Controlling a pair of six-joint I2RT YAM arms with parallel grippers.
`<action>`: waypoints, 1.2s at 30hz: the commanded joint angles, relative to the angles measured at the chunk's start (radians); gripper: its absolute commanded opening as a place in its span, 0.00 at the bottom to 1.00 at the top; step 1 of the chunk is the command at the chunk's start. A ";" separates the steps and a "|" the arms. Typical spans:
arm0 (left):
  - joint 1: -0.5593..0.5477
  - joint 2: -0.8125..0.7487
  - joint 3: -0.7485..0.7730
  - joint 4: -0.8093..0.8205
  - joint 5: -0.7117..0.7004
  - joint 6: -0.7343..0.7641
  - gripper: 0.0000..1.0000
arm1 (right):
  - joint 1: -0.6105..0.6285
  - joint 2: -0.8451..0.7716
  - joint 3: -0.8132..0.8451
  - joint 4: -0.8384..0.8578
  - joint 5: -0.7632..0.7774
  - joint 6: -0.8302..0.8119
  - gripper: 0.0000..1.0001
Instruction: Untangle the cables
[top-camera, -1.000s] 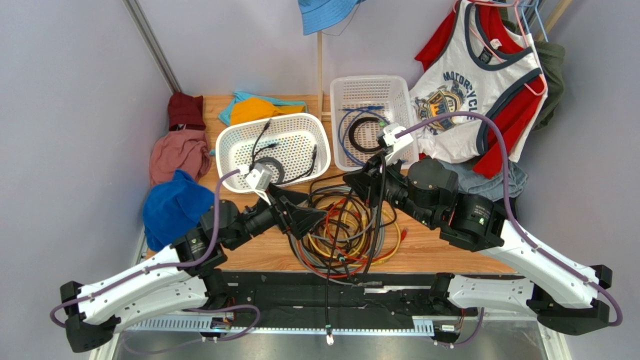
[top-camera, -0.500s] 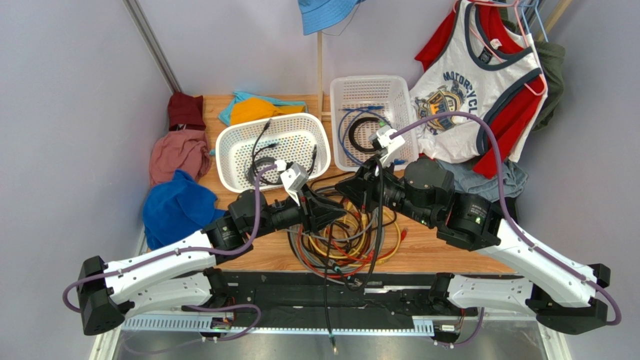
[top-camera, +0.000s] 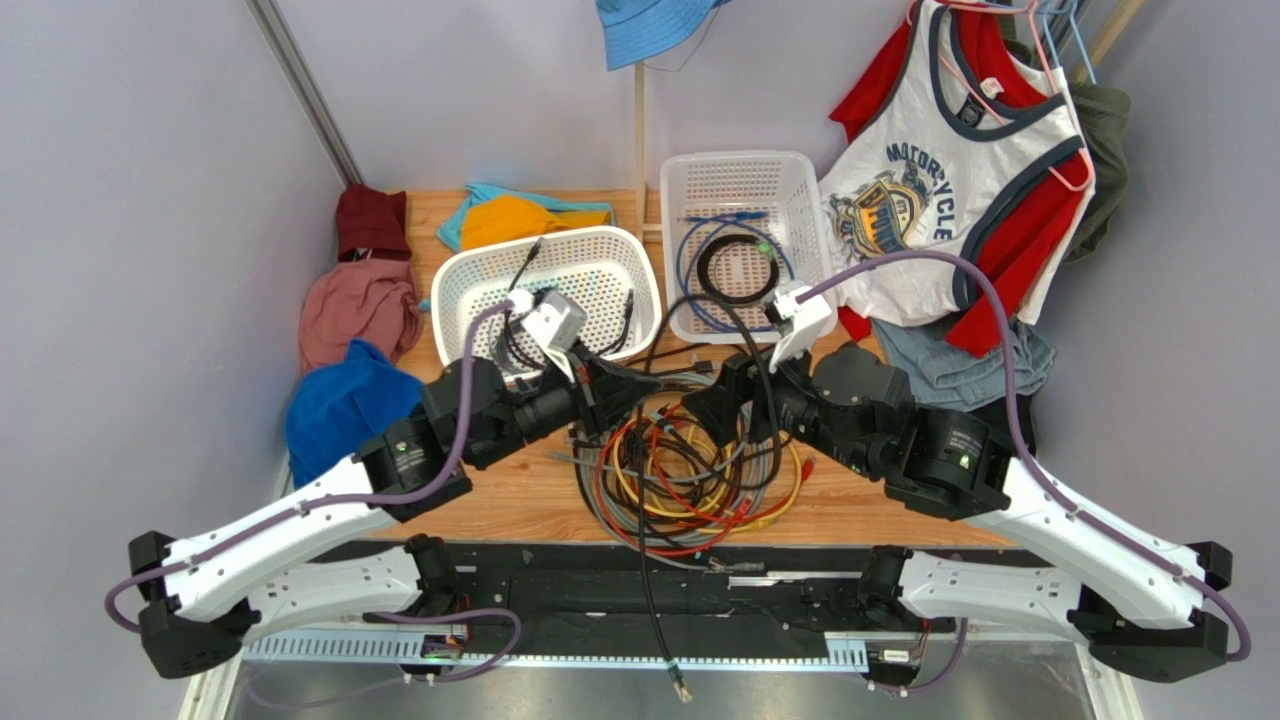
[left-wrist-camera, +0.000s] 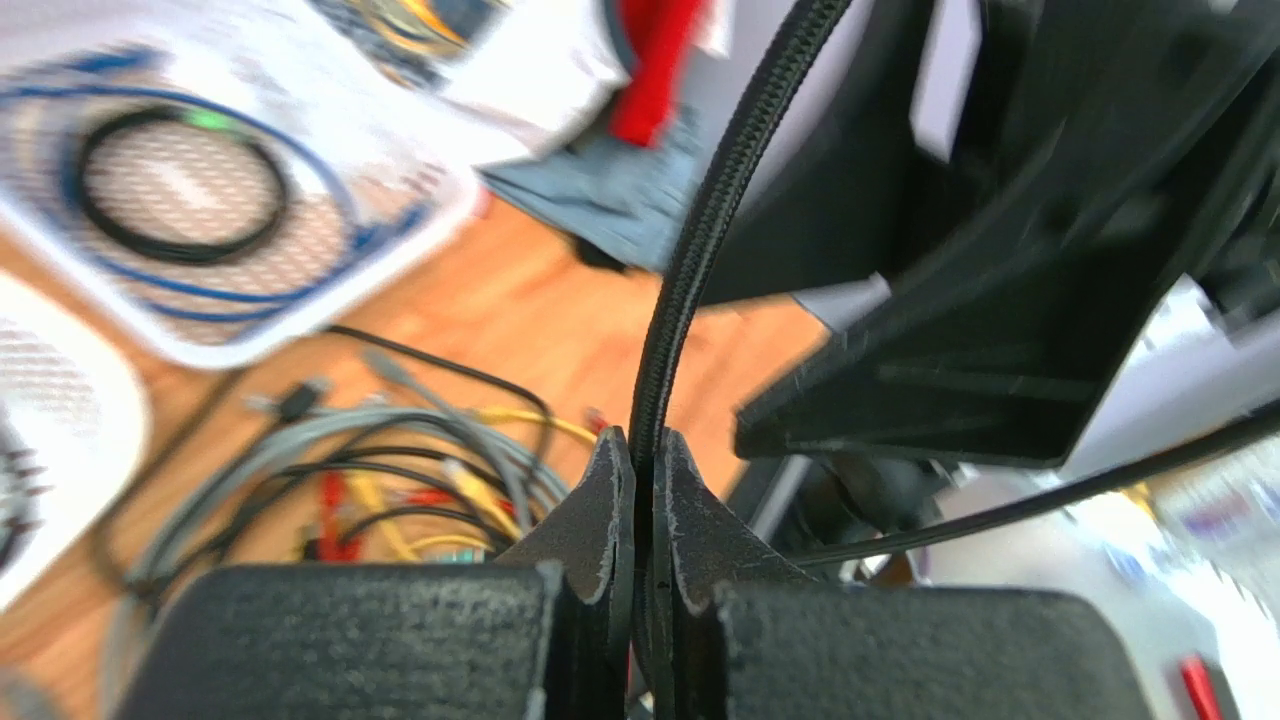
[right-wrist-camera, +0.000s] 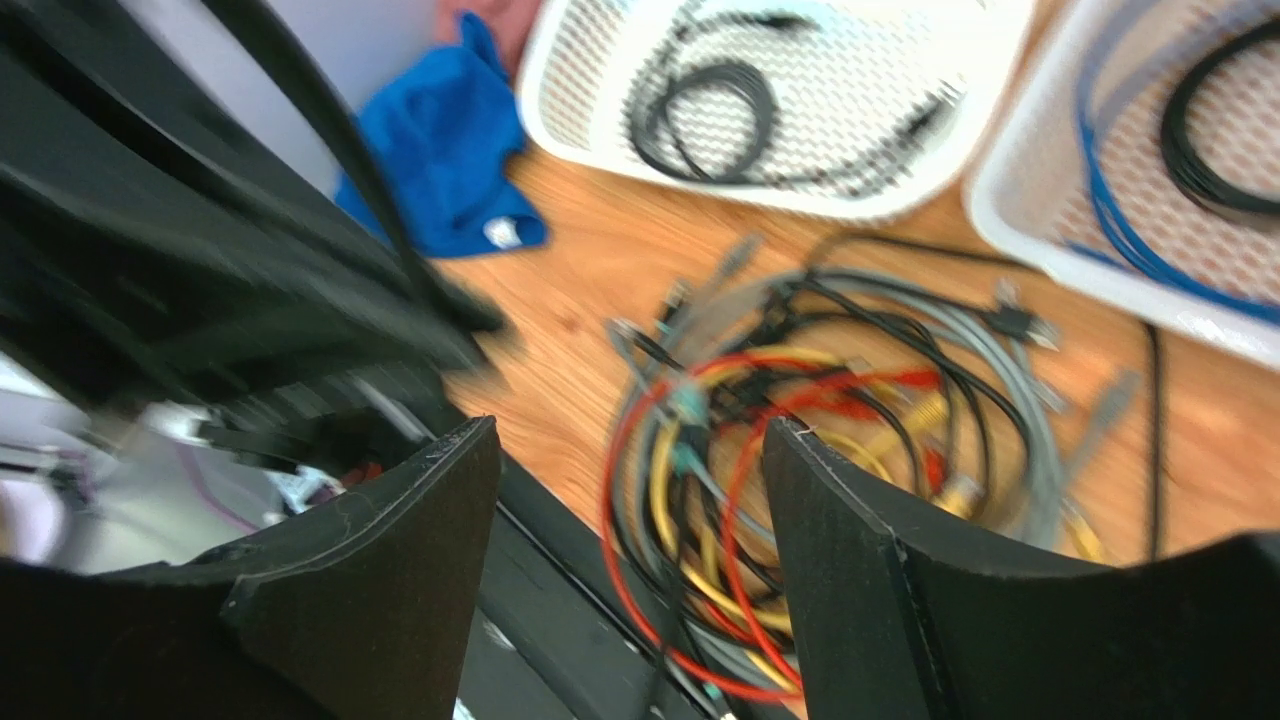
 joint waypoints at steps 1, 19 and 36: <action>0.023 -0.073 0.153 -0.136 -0.229 0.011 0.00 | 0.000 -0.061 -0.057 -0.142 0.128 0.030 0.69; 0.318 0.029 0.426 -0.421 -0.613 0.080 0.00 | 0.000 -0.290 -0.213 -0.162 0.300 0.105 0.68; 0.773 0.310 0.305 -0.193 -0.453 -0.049 0.00 | 0.002 -0.347 -0.379 0.011 0.168 0.076 0.65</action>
